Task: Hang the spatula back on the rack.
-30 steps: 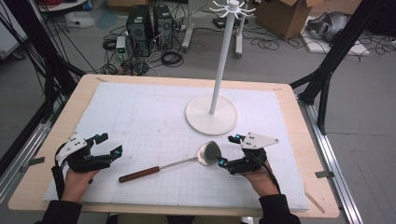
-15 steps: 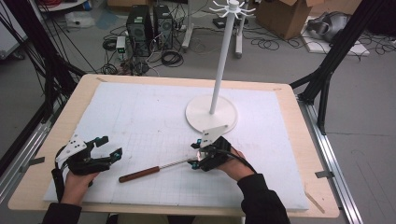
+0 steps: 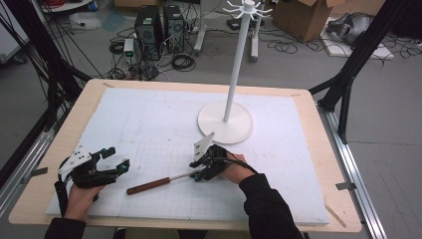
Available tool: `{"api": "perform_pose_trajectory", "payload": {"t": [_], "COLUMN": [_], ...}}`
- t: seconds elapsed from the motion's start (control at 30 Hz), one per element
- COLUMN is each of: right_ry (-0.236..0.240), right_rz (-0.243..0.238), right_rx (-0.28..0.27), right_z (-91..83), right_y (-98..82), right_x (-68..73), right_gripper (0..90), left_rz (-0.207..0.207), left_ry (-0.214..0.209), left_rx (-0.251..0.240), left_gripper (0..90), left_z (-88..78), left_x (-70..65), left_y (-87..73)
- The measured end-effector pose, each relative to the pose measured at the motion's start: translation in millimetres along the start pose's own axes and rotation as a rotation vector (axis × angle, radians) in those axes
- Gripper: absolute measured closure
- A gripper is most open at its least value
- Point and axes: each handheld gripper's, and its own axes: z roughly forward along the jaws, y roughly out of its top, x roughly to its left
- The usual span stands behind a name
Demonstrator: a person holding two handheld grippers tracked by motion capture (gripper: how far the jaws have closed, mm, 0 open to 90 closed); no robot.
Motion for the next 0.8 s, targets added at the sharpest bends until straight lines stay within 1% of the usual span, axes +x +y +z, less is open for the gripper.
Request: {"api": "perform_pose_trajectory", "payload": {"t": [0.03,0.07,0.1,0.17,0.2,0.23,0.27,0.3,0.37,0.4,0.47,0.57,0.6,0.67,0.8], "right_ry": [0.007,0.007,0.022,0.038,0.046,0.059,0.073,0.082,0.104,0.111,0.114,0.11,0.11,0.093,0.092], "right_rz": [-0.007,-0.007,-0.027,-0.038,-0.043,-0.049,-0.045,-0.052,-0.037,-0.032,-0.028,-0.038,-0.038,-0.027,-0.002], "right_rx": [0.007,0.007,0.02,0.032,0.044,0.044,0.051,0.054,0.061,0.056,0.051,0.055,0.055,0.066,0.063], "right_z": [1.2,1.2,3.9,6.4,7.9,8.8,9.0,9.4,9.8,10.1,10.6,10.3,10.3,9.8,9.0], "right_y": [0.1,0.1,1.3,2.7,3.0,3.6,4.3,5.0,5.3,5.0,4.6,5.2,5.2,6.4,7.8], "right_x": [-0.7,-0.7,-2.2,-3.5,-4.6,-6.4,-7.4,-9.1,-11.7,-12.9,-13.1,-10.1,-10.1,-7.1,-6.3], "right_gripper": [61.4,61.4,65.5,68.8,69.3,70.0,70.5,72.5,75.8,78.3,78.6,83.9,83.9,84.1,84.1], "left_rz": [-0.002,-0.002,-0.004,-0.005,-0.005,-0.002,0.001,0.0,-0.005,-0.005,-0.005,-0.01,-0.01,-0.012,-0.015], "left_ry": [0.002,0.002,-0.001,0.0,0.0,0.0,-0.001,-0.001,-0.001,-0.001,-0.002,0.001,0.001,0.005,0.011], "left_rx": [0.0,0.0,0.002,0.007,0.007,0.007,0.009,0.008,0.006,0.006,0.008,0.004,0.004,-0.007,-0.021], "left_gripper": [18.9,18.9,18.9,18.9,19.0,19.0,19.0,19.1,19.1,19.1,19.1,19.3,19.4,19.5,19.6], "left_z": [-0.1,-0.1,-0.1,-0.4,-0.4,-0.3,-0.3,0.0,0.7,0.7,0.7,-0.4,-0.4,-2.2,-4.8], "left_x": [0.2,0.2,0.2,-0.3,-0.3,-0.2,0.1,0.0,-0.6,-0.6,-1.2,-0.9,-0.9,-0.6,-0.2], "left_y": [-0.4,-0.4,-0.9,-1.3,-1.3,-1.3,-1.2,-1.2,-1.4,-1.4,-1.4,-1.2,-1.2,-0.6,0.6]}}
